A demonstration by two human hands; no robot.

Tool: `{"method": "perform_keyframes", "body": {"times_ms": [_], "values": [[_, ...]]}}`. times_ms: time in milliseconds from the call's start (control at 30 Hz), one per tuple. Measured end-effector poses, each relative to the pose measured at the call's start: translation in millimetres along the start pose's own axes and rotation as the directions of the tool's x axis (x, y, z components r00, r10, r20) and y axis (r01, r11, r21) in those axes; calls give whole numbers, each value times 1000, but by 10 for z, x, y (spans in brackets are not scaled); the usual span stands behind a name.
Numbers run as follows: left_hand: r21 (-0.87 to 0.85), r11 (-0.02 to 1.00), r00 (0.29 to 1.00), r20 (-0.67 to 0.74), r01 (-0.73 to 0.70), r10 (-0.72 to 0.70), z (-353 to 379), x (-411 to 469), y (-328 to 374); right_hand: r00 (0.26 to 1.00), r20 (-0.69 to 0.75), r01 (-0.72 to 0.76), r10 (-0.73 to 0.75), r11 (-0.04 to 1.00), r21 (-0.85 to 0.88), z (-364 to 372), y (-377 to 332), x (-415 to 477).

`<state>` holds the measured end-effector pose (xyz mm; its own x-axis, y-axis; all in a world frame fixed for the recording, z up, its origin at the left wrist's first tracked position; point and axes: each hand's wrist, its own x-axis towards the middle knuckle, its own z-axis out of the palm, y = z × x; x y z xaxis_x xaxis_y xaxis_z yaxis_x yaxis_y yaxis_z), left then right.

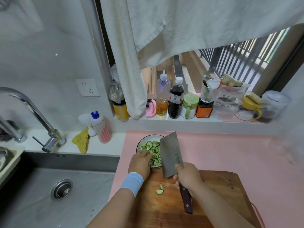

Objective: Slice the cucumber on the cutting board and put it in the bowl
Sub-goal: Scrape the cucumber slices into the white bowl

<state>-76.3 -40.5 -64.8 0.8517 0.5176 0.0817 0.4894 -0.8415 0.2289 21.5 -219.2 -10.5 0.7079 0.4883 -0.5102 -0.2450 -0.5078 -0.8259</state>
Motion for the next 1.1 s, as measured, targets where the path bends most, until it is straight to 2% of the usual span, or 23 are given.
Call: {"method": "perform_keyframes", "body": {"times_ms": [133, 233, 333, 367, 467, 533, 600, 700, 867, 1100], "values": [[-259, 965, 995, -69, 51, -71, 15, -203, 52, 1000, -19, -3, 3, 1000, -5, -97, 91, -124], [-196, 981, 1000, 2, 12, -12, 122, -491, 126, 1000, -22, -7, 7, 1000, -20, -203, 283, -264], [-35, 999, 990, 134, -26, 31, 307, -740, 232, 1000, -24, -15, 13, 996, -91, -287, 545, -400], [-13, 1000, 992, 123, -23, 25, 355, -794, 268, 1000, -22, -16, 14, 993, -113, -306, 626, -450], [-232, 972, 998, 54, 33, -21, 417, -889, 398, 1000, -4, -13, 13, 991, -131, -344, 860, -568], [-297, 954, 999, -4, 37, -40, 423, -933, 457, 999, 9, -29, 31, 991, -134, -356, 1006, -616], [-270, 962, 994, -83, 43, -67, 449, -992, 455, 997, 27, -64, 68, 988, -138, -356, 1125, -657], [-210, 974, 987, -111, 90, -115, 478, -1123, 462, 993, 58, -96, 105, 986, -136, -353, 1277, -712], [-106, 991, 989, 129, 85, -71, 622, -1288, 525, 980, 150, -119, 129, 990, -75, -308, 1377, -782], [-29, 997, 978, 199, 76, -68, 592, -1353, 624, 950, 268, -152, 159, 987, -44, -154, 1329, -849]]}}
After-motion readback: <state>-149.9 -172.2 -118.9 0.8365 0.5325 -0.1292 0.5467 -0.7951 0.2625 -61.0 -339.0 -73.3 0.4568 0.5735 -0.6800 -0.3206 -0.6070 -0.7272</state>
